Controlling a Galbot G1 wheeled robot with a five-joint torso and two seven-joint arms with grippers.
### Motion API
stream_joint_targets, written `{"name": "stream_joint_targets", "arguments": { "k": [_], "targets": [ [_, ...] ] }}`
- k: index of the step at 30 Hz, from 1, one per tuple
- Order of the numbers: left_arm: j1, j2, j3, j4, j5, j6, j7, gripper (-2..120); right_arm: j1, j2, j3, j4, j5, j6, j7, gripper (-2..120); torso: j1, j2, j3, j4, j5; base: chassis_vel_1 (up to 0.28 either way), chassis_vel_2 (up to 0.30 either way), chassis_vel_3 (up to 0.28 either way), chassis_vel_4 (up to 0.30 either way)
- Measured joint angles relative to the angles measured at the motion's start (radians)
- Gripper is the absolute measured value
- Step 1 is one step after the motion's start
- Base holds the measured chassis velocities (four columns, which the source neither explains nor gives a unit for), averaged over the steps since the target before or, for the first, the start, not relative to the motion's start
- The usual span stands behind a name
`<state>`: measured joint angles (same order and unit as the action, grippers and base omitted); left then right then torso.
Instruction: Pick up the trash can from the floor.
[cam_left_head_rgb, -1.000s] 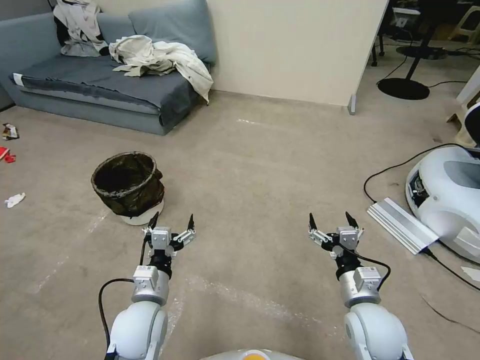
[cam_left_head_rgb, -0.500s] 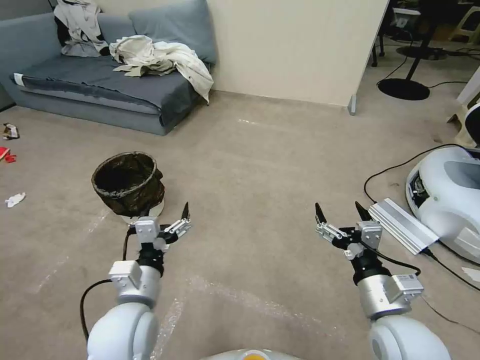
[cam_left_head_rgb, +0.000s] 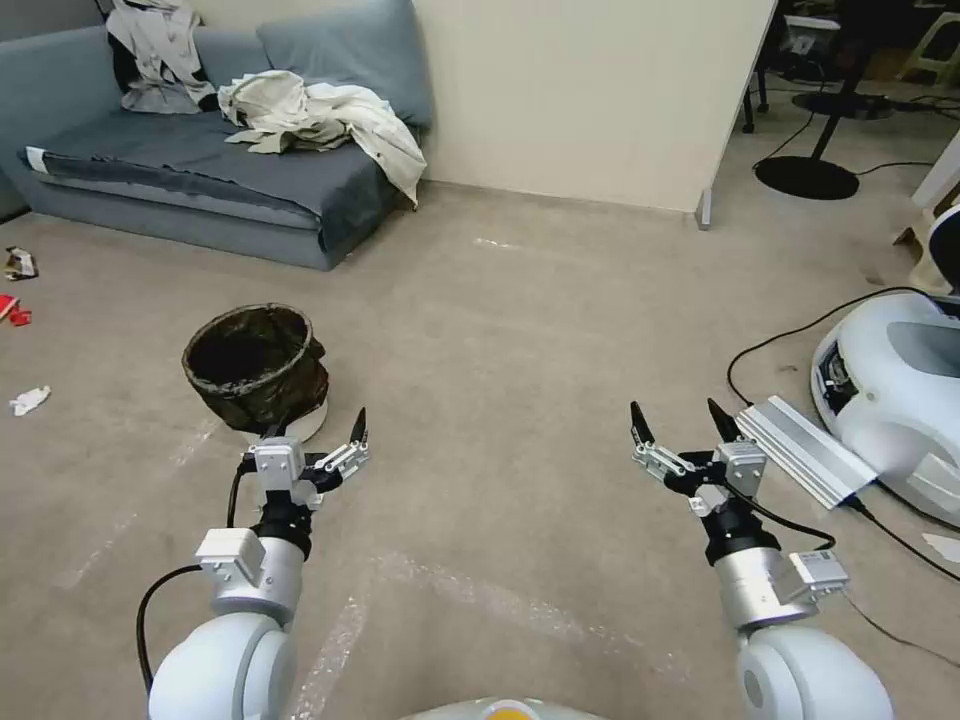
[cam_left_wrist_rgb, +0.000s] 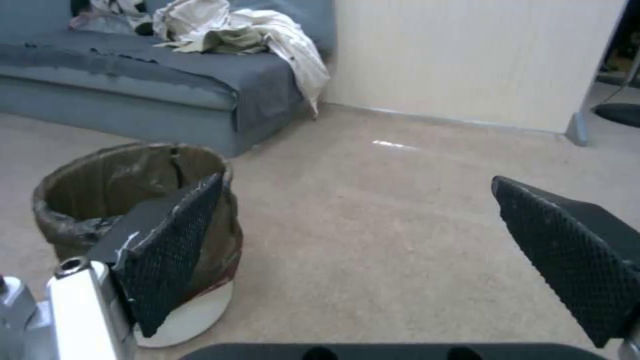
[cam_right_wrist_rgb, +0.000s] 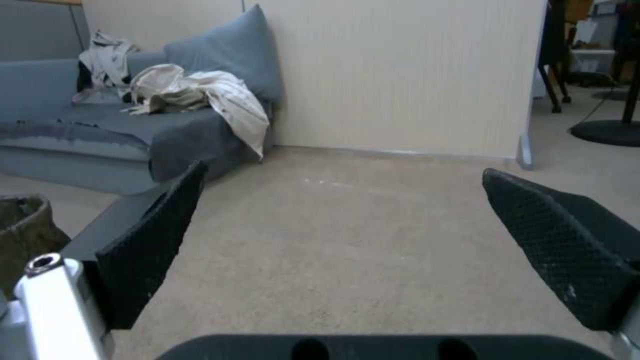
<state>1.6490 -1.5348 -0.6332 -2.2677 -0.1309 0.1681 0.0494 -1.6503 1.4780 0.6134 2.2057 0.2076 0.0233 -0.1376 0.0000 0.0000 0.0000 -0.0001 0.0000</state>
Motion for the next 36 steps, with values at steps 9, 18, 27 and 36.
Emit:
{"name": "stream_joint_targets", "arguments": {
  "k": [9,18,27,36],
  "targets": [
    [0.009,-0.009,-0.004,-0.004,0.005,-0.005,-0.009,100,0.006,-0.007,0.000,-0.015,0.013,0.027,-0.016,100,0.000,0.000,0.000,0.0000,0.0000,0.016,0.016,0.019,0.012],
    [0.021,-0.023,-0.004,-0.010,0.022,-0.020,-0.020,100,0.009,-0.012,-0.001,-0.023,0.029,0.039,-0.034,100,0.000,0.000,0.000,0.0000,0.0000,0.079,0.087,0.088,0.086],
    [0.029,-0.031,-0.002,-0.018,0.027,-0.024,-0.027,100,0.008,-0.015,-0.002,-0.022,0.034,0.038,-0.045,100,0.000,0.000,0.000,0.0001,0.0000,0.118,0.115,0.123,0.118],
    [0.032,-0.032,0.003,-0.018,0.027,-0.042,-0.038,100,0.004,-0.016,-0.001,-0.017,0.034,0.039,-0.050,100,0.000,0.000,0.000,0.0001,0.0001,0.111,0.128,0.125,0.117]
  ]
}}
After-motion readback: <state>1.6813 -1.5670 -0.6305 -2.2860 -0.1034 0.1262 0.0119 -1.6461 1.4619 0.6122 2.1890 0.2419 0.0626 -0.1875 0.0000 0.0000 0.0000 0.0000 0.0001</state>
